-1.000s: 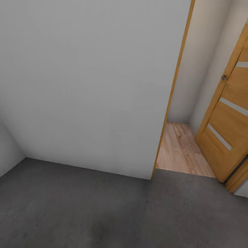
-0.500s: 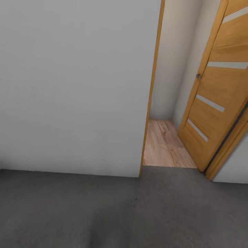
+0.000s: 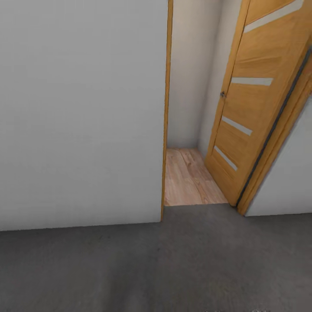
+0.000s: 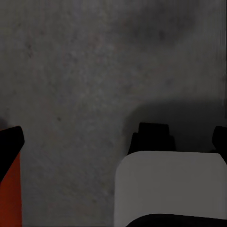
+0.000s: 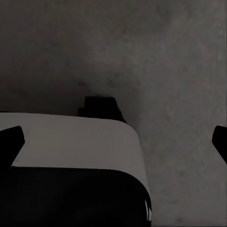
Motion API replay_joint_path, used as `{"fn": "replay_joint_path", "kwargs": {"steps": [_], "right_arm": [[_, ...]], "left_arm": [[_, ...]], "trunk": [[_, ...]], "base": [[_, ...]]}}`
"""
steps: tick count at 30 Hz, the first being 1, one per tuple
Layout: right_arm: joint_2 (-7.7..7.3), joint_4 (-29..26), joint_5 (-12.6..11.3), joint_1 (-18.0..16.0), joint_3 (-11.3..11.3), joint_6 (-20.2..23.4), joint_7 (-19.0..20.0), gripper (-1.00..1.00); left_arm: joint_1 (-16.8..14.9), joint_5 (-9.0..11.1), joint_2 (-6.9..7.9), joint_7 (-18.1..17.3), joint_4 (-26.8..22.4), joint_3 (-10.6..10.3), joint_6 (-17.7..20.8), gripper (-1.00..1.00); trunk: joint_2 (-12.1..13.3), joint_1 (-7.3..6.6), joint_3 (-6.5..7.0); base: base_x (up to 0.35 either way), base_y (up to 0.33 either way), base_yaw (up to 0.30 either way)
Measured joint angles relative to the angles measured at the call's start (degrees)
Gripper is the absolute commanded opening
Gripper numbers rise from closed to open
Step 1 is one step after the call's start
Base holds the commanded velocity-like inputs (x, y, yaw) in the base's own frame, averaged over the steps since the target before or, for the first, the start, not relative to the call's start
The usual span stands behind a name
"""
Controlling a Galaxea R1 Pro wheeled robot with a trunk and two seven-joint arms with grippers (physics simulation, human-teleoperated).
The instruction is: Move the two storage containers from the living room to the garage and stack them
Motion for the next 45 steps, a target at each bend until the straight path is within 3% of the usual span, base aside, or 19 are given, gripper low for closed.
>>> {"fn": "replay_joint_path", "kwargs": {"steps": [11, 45], "right_arm": [[0.01, 0.1, 0.0, 1.7, 0.0, 0.8, 2.7, 1.00], [-0.21, 0.0, -0.2, 2.3, -0.1, 0.5, 2.8, 1.00]], "left_arm": [[0.0, 0.0, 0.00, 0.0, 0.0, 0.0, 0.0, 1.00], [0.0, 0.0, 0.00, 0.0, 0.0, 0.0, 0.0, 1.00]], "trunk": [[0.0, 0.00, 0.00], [0.0, 0.00, 0.00]], "base": [[0.000, 0.000, -0.276], [0.000, 0.000, -0.268]]}}
